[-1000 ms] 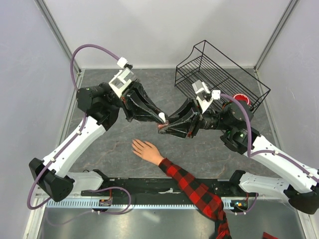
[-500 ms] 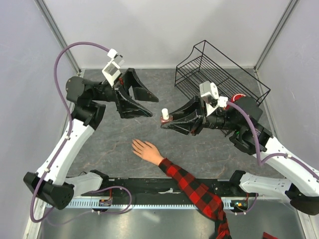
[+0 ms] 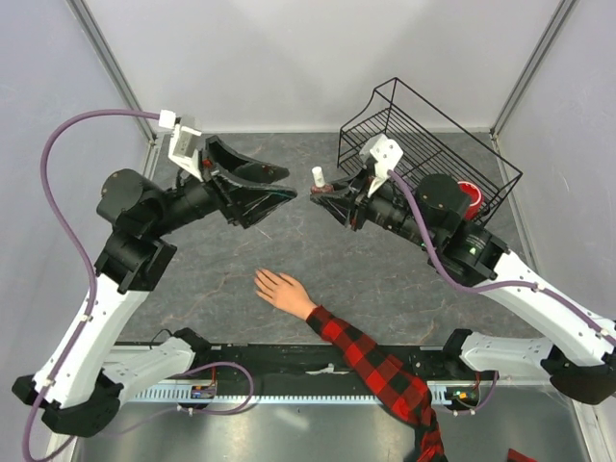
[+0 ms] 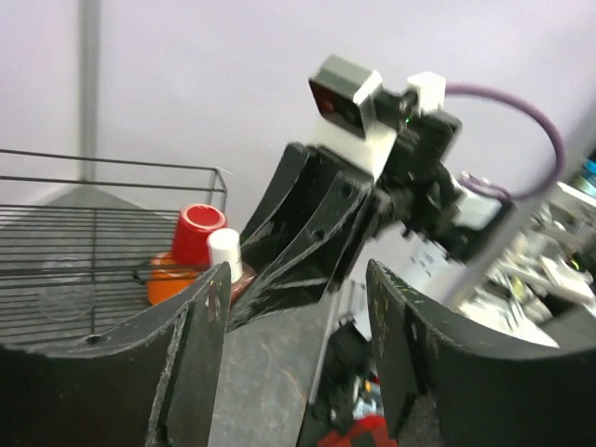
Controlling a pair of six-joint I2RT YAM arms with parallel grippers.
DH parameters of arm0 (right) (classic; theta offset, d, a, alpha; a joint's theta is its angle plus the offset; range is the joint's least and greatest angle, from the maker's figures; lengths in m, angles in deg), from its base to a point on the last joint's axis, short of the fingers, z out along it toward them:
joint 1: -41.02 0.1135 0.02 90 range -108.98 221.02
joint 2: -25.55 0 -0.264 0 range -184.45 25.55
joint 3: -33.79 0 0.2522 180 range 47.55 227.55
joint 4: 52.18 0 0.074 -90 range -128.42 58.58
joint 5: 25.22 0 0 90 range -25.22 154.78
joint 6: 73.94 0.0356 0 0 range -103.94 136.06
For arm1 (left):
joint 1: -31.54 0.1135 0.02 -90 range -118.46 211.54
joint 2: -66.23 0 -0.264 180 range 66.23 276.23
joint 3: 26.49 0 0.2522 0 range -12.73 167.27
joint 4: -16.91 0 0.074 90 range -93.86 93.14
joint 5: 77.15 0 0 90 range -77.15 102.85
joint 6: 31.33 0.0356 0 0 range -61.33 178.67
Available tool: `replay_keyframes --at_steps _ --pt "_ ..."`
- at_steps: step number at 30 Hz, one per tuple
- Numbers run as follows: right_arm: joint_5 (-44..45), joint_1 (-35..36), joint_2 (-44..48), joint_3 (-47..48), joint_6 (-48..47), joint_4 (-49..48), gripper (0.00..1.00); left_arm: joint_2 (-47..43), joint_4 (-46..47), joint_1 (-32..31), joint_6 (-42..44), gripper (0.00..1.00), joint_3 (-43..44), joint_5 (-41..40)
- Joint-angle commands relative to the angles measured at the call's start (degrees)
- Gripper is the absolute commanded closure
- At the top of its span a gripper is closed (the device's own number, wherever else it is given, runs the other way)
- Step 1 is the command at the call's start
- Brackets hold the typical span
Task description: Paint the nails
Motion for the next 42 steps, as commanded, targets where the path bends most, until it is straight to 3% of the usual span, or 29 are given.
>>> replay_keyframes --at_steps 1,5,14,30,36,39,40,42 --pt "12.9 0.2 -2.0 4.3 -0.7 -0.2 1.0 3.1 -9.4 -9.2 11.1 0.38 3.5 -22.2" --pt "14.5 0.2 -3.3 5.5 -1.2 0.9 1.0 6.2 -10.6 -17.5 14.8 0.44 5.2 -36.7" --pt "14.5 0.3 -2.8 5.2 -1.3 0.9 1.0 9.0 -9.5 -20.0 10.6 0.58 6.2 -47.1" --pt "13.1 0.4 -2.6 5.0 -1.0 0.6 1.0 12.1 -6.8 -20.5 10.6 0.57 6.9 -46.2" --pt "12.3 0.4 -2.0 4.7 -0.9 0.3 1.0 12.5 -6.6 -20.5 10.9 0.66 6.4 -44.8" --pt "10.1 0.4 -1.1 3.7 -0.7 -1.1 1.0 12.2 -6.3 -20.5 11.0 0.76 6.0 -42.3" --pt "9.4 0.4 -0.5 2.9 -0.8 -1.6 1.0 12.2 -6.3 -20.4 11.4 0.85 5.8 -40.0" --pt "7.6 0.4 0.2 2.1 -0.8 -2.8 1.0 11.8 -6.4 -19.8 11.6 0.94 5.4 -36.8"
